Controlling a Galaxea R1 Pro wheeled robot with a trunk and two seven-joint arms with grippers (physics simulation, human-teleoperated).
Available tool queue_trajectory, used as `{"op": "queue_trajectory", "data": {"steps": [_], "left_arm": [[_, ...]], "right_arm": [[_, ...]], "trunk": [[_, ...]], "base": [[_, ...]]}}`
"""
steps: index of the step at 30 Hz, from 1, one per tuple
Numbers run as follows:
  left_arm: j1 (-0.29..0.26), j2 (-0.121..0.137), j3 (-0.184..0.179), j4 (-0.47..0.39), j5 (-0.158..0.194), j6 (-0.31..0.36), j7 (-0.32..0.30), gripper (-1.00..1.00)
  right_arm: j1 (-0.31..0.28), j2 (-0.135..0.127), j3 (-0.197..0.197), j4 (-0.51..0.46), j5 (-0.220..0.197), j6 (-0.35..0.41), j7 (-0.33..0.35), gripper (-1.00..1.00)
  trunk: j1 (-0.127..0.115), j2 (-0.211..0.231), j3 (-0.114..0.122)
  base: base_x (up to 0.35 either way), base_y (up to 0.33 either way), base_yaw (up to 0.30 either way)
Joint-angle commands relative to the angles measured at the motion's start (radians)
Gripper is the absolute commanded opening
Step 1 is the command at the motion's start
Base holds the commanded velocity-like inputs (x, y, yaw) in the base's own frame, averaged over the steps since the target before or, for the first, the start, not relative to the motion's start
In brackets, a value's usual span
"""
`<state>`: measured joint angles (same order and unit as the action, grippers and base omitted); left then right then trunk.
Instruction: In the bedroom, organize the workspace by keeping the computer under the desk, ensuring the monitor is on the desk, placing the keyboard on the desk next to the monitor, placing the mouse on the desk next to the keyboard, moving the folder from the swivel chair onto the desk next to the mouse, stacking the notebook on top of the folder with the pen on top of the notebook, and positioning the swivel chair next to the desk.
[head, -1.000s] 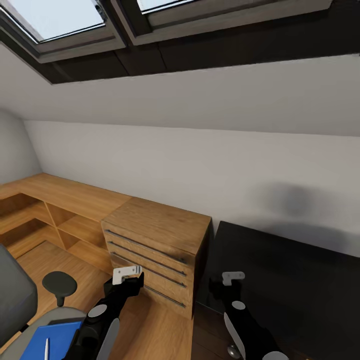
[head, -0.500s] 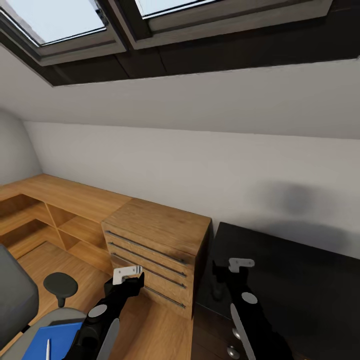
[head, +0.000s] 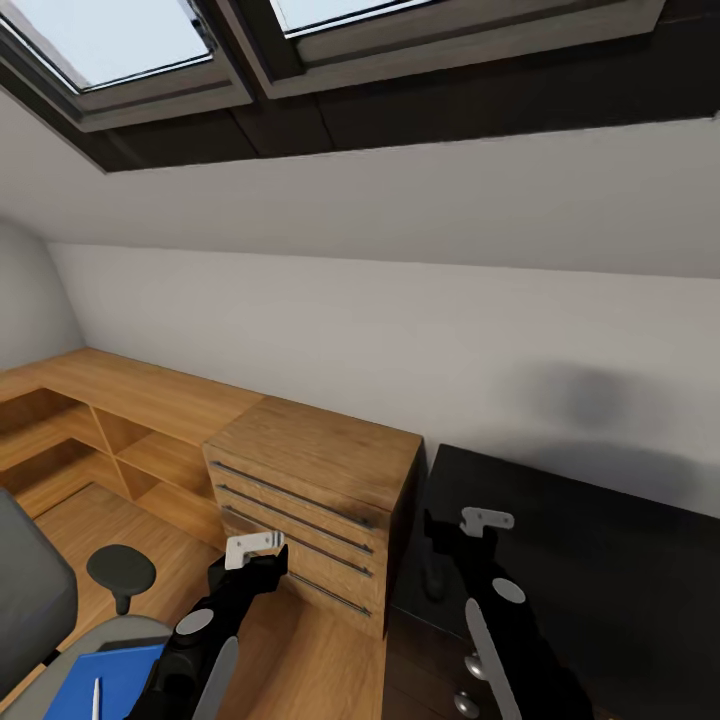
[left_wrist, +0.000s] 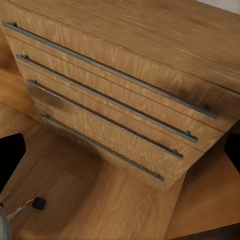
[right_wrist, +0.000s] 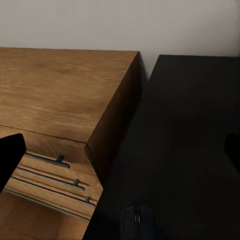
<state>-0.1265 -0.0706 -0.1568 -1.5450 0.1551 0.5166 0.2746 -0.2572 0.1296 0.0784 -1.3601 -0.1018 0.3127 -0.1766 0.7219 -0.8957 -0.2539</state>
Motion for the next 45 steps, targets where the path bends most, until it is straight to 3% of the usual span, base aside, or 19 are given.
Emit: {"op": "queue_trajectory", "data": {"steps": [1,16,31,45], "left_arm": [[-0.001,0.001,-0.001,0.001,0.011,0.001,0.009,1.0],[-0.001,0.002,-0.001,-0.001,0.013,0.002,0.009,1.0],[-0.001,-0.002,-0.002,0.007,0.013,0.002,0.01,1.0],[-0.001,-0.004,-0.003,0.007,0.014,-0.001,0.01,1.0]], "right_arm": [[-0.001,-0.002,0.0,-0.007,-0.019,0.002,-0.009,1.0],[0.004,-0.001,0.0,-0.009,-0.02,-0.001,-0.009,1.0],[0.01,-0.001,0.001,-0.02,-0.02,-0.01,-0.01,1.0],[0.021,-0.001,0.0,-0.045,-0.019,-0.009,-0.01,1.0]], "trunk": [[0.0,-0.001,-0.001],[0.0,-0.001,0.0],[0.0,-0.001,0.015],[0.0,-0.001,0.015]], "base": [[-0.204,0.0,0.0],[-0.315,0.0,-0.005],[-0.334,0.0,-0.154],[-0.049,0.0,-0.036]]}}
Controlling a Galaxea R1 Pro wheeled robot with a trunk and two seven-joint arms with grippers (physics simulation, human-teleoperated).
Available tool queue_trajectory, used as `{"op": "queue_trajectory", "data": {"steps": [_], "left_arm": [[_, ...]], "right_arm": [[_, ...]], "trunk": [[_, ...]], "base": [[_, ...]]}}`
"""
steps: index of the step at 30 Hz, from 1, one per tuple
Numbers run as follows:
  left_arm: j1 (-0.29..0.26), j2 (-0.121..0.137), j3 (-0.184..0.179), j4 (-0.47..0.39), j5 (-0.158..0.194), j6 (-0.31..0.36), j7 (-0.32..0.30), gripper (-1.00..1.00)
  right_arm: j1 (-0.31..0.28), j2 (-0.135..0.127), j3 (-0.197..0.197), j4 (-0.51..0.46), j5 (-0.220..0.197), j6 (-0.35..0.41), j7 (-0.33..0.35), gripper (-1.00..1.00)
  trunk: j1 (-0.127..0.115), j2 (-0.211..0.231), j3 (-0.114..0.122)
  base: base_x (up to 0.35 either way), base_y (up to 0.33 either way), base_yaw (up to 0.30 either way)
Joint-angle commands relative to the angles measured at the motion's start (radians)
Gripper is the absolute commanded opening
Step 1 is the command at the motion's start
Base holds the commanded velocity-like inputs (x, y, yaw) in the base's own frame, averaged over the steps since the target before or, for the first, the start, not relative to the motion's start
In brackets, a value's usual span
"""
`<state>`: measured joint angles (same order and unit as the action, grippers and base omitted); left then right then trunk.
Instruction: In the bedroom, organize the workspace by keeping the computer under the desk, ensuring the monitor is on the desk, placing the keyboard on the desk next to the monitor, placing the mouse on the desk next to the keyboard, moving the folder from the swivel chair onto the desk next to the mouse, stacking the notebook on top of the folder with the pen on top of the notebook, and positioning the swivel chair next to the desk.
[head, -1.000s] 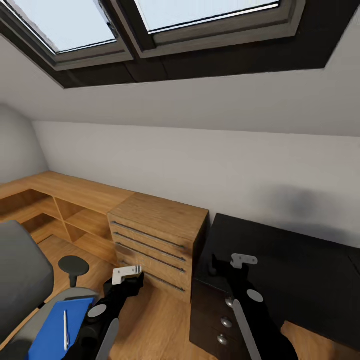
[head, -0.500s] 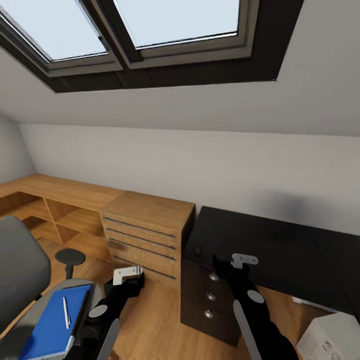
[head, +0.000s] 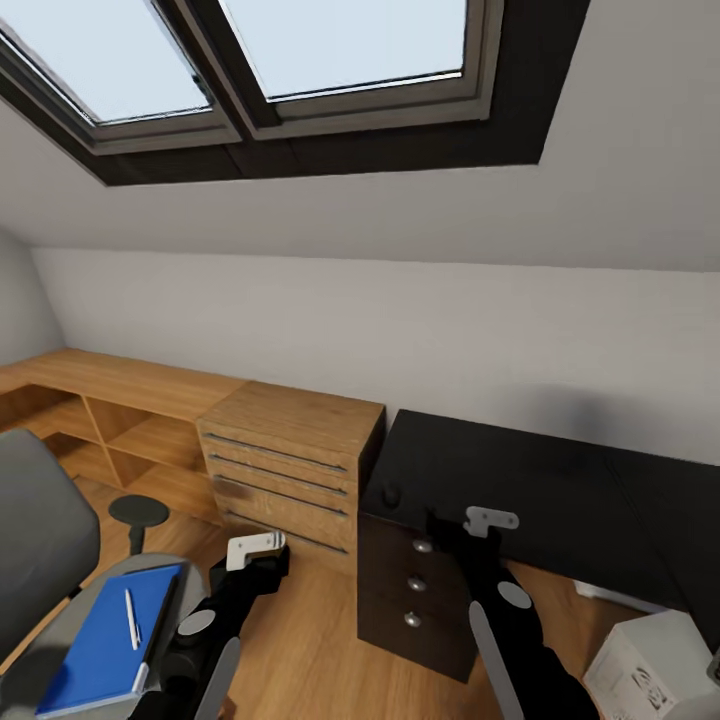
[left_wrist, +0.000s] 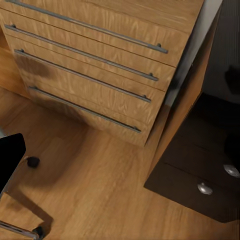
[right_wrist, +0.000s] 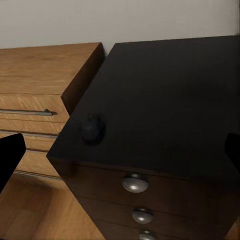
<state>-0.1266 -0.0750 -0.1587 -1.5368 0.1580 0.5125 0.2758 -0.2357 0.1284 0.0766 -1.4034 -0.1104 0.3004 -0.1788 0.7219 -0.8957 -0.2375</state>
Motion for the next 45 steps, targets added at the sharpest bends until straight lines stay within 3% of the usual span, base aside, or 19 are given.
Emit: {"op": "queue_trajectory", "data": {"steps": [1,27,32,36,41,45], "left_arm": [[-0.001,0.0,-0.002,-0.002,0.011,0.003,0.009,1.0],[-0.001,0.0,-0.004,-0.002,0.011,0.006,0.009,1.0],[-0.001,-0.001,-0.004,-0.002,0.011,0.007,0.009,1.0],[-0.001,-0.002,-0.004,-0.002,0.011,0.008,0.009,1.0],[-0.001,0.0,-0.029,0.0,0.011,0.008,0.01,1.0],[-0.001,0.0,-0.039,0.006,0.01,0.006,0.01,1.0]], "right_arm": [[-0.001,-0.001,0.002,-0.001,-0.01,0.003,-0.008,1.0],[0.004,-0.002,-0.011,-0.021,-0.01,0.009,-0.011,1.0],[0.032,-0.007,-0.011,-0.061,-0.062,0.011,-0.01,1.0],[0.036,-0.007,-0.011,-0.064,-0.065,0.01,-0.01,1.0],[0.036,-0.01,-0.019,-0.059,-0.065,0.007,-0.007,1.0],[0.036,-0.028,-0.026,-0.049,-0.067,0.005,-0.001,1.0]], "trunk": [[0.0,-0.001,-0.001],[0.0,-0.001,-0.002],[0.0,-0.001,-0.002],[0.0,-0.001,-0.002],[0.0,-0.001,0.0],[0.0,-0.001,0.002]], "base": [[-0.002,0.0,-0.202],[0.0,0.0,-0.237],[0.0,0.0,-0.013],[0.0,0.0,0.0],[0.0,0.0,-0.175],[0.0,0.0,-0.266]]}}
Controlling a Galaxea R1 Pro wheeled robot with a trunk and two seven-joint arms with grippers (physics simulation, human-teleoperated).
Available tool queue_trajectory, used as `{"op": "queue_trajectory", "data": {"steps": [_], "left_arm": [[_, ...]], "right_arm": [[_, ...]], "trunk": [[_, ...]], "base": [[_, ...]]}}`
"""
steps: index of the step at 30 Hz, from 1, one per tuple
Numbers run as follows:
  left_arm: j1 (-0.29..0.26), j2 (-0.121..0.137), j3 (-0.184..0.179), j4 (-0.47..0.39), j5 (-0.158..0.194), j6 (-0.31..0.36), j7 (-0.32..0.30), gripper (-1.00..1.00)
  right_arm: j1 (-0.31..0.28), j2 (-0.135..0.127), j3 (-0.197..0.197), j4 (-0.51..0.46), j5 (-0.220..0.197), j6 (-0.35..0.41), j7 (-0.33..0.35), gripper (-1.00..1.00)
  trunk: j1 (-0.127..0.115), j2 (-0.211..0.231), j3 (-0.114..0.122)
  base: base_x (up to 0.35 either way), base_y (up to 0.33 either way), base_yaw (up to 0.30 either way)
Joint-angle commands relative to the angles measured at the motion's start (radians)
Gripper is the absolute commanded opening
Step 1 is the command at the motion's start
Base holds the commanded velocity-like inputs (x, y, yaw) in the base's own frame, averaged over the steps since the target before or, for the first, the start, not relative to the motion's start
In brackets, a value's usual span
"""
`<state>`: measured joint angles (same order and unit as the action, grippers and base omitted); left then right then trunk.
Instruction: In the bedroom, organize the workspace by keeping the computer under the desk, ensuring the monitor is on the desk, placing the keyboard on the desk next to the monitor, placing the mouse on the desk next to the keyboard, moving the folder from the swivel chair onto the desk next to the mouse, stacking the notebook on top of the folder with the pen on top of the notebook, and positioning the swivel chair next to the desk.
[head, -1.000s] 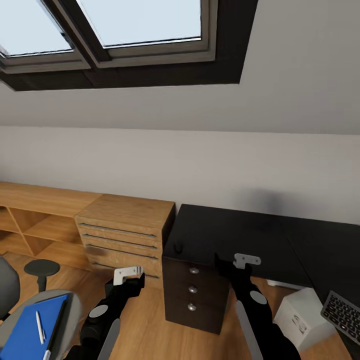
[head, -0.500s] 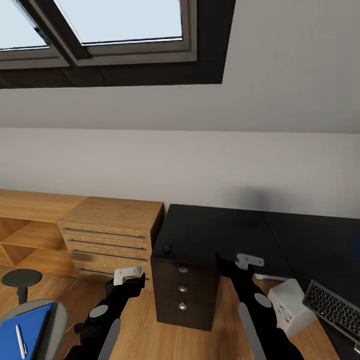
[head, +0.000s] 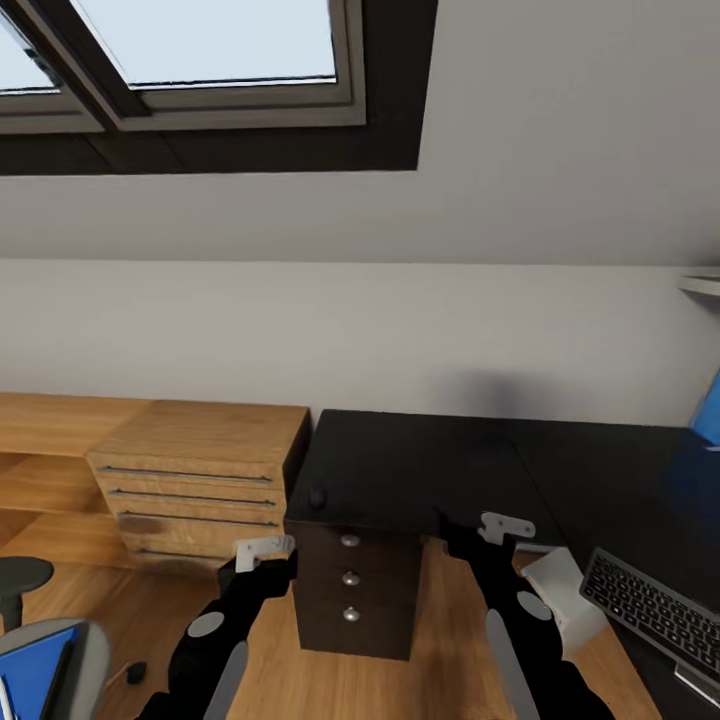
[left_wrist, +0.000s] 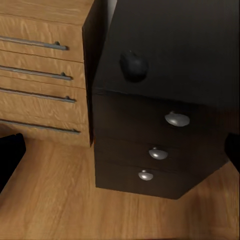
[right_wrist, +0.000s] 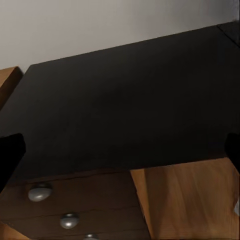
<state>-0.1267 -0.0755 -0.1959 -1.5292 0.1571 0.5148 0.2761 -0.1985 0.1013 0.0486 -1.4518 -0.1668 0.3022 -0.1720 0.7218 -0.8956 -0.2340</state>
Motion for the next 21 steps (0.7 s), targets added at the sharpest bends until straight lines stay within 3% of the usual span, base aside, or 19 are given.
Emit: {"op": "queue_trajectory", "data": {"steps": [1,7,12,15,17,21], "left_arm": [[-0.001,0.0,-0.013,0.0,0.01,0.002,0.01,1.0],[-0.001,0.002,-0.063,0.004,0.01,-0.001,0.011,1.0],[-0.001,0.003,-0.071,0.004,0.01,-0.001,0.011,1.0],[-0.001,0.003,-0.076,0.004,0.01,-0.001,0.011,1.0],[-0.001,0.003,-0.088,0.007,0.01,-0.001,0.011,1.0],[-0.001,0.003,-0.092,0.008,0.01,-0.001,0.011,1.0]], "right_arm": [[-0.001,-0.009,-0.003,0.005,-0.012,0.003,-0.007,1.0],[-0.001,-0.025,-0.023,0.073,-0.022,0.001,-0.006,1.0],[-0.001,-0.028,-0.034,0.092,-0.02,-0.023,-0.005,1.0],[-0.002,-0.057,-0.036,0.141,-0.018,-0.102,-0.005,1.0],[-0.007,-0.101,-0.036,0.228,-0.023,-0.162,-0.005,1.0],[-0.014,-0.12,-0.037,0.291,-0.023,-0.197,-0.005,1.0]], "trunk": [[0.0,-0.001,-0.001],[0.0,-0.001,0.002],[0.0,-0.001,0.005],[0.0,-0.001,0.007],[0.0,-0.001,0.009],[0.0,-0.001,0.012]], "base": [[0.0,0.0,-0.269],[0.0,0.0,-0.271],[0.0,0.0,-0.273],[0.0,0.0,-0.273],[0.0,0.0,-0.273],[0.0,0.0,-0.273]]}}
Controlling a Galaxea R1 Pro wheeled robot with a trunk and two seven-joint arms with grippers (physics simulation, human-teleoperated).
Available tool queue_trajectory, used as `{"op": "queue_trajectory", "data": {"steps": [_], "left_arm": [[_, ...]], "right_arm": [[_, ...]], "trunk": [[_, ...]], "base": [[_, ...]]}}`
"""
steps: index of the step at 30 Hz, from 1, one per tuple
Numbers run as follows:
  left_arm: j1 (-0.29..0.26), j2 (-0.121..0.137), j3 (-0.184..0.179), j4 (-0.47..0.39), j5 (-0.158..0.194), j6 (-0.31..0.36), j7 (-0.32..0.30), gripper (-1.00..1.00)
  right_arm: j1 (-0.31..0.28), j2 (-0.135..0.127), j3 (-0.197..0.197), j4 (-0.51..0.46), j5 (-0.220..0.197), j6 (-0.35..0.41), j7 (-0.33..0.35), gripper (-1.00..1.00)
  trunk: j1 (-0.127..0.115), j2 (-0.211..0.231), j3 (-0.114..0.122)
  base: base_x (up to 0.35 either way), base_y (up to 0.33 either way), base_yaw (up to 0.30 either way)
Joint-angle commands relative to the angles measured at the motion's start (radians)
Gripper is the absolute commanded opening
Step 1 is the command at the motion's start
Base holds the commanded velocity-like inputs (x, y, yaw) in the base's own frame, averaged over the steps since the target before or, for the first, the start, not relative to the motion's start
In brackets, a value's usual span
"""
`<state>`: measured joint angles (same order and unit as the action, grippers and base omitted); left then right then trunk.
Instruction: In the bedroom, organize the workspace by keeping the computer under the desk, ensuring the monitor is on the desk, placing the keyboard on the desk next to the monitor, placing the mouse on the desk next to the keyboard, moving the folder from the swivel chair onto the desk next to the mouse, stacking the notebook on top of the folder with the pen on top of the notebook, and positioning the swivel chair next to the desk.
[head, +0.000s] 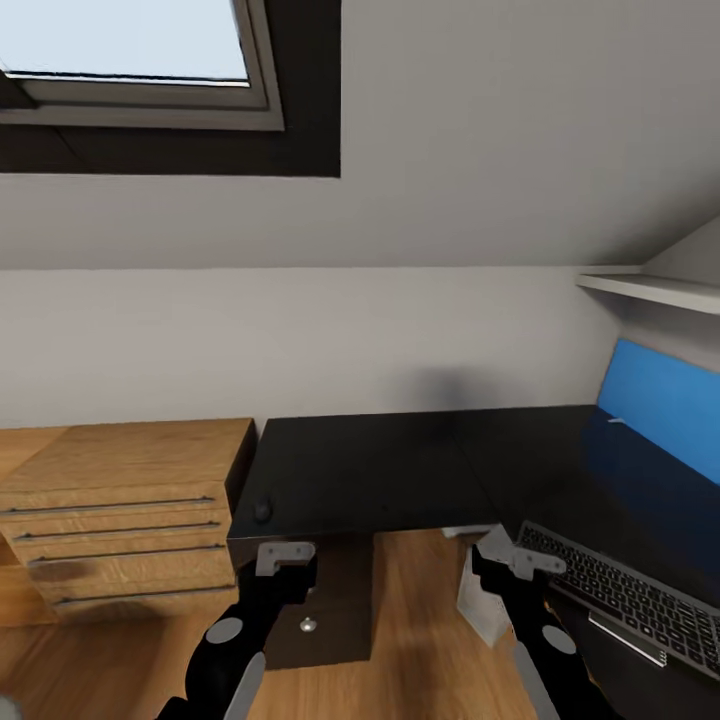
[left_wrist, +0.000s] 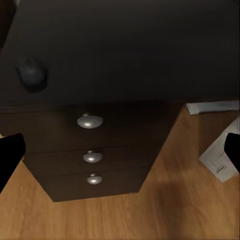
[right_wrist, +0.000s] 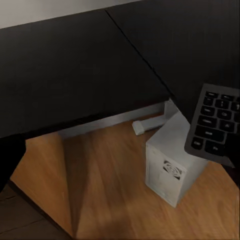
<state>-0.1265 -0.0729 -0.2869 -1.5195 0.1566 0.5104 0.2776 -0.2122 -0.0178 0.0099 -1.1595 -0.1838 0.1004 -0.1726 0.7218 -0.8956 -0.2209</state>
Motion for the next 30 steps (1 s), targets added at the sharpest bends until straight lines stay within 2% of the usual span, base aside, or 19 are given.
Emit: {"op": "queue_trajectory", "data": {"steps": [1,11,17,23,26,28,29,30], "left_arm": [[-0.001,0.0,-0.002,-0.001,0.011,0.003,0.009,1.0],[-0.001,-0.001,-0.003,-0.001,0.011,0.005,0.009,1.0],[-0.001,-0.001,-0.003,-0.001,0.011,0.004,0.009,1.0],[-0.001,-0.001,-0.004,-0.001,0.01,0.005,0.009,1.0],[-0.001,-0.001,-0.004,-0.001,0.01,0.005,0.009,1.0],[-0.001,-0.001,-0.005,-0.001,0.011,0.005,0.009,1.0],[-0.001,-0.001,-0.005,-0.001,0.011,0.005,0.009,1.0],[-0.001,-0.001,-0.005,-0.001,0.011,0.005,0.009,1.0]], "right_arm": [[-0.002,-0.004,0.002,0.008,-0.006,-0.007,-0.005,1.0],[-0.005,-0.008,0.009,0.015,-0.004,-0.031,-0.006,1.0],[-0.006,-0.003,0.085,-0.044,0.0,-0.033,-0.01,1.0],[-0.017,-0.003,0.094,-0.007,-0.003,-0.021,-0.022,1.0],[-0.103,-0.007,0.089,0.09,-0.002,0.017,-0.086,1.0],[-0.184,-0.011,0.077,0.219,-0.004,0.036,-0.127,1.0],[-0.206,-0.013,0.071,0.254,-0.004,0.037,-0.132,1.0],[-0.265,-0.02,0.051,0.35,-0.005,0.03,-0.143,1.0]], "trunk": [[0.0,-0.001,-0.001],[0.0,-0.001,0.007],[0.0,-0.001,0.007],[0.0,-0.001,0.008],[0.0,-0.001,0.008],[0.0,-0.001,0.008],[0.0,-0.001,0.008],[0.0,-0.001,0.008]], "base": [[0.0,0.0,-0.273],[0.0,0.0,-0.259],[0.0,0.0,-0.034],[0.0,0.0,-0.004],[0.0,0.0,0.0],[0.0,0.0,0.0],[0.0,0.0,0.0],[0.0,0.0,0.0]]}}
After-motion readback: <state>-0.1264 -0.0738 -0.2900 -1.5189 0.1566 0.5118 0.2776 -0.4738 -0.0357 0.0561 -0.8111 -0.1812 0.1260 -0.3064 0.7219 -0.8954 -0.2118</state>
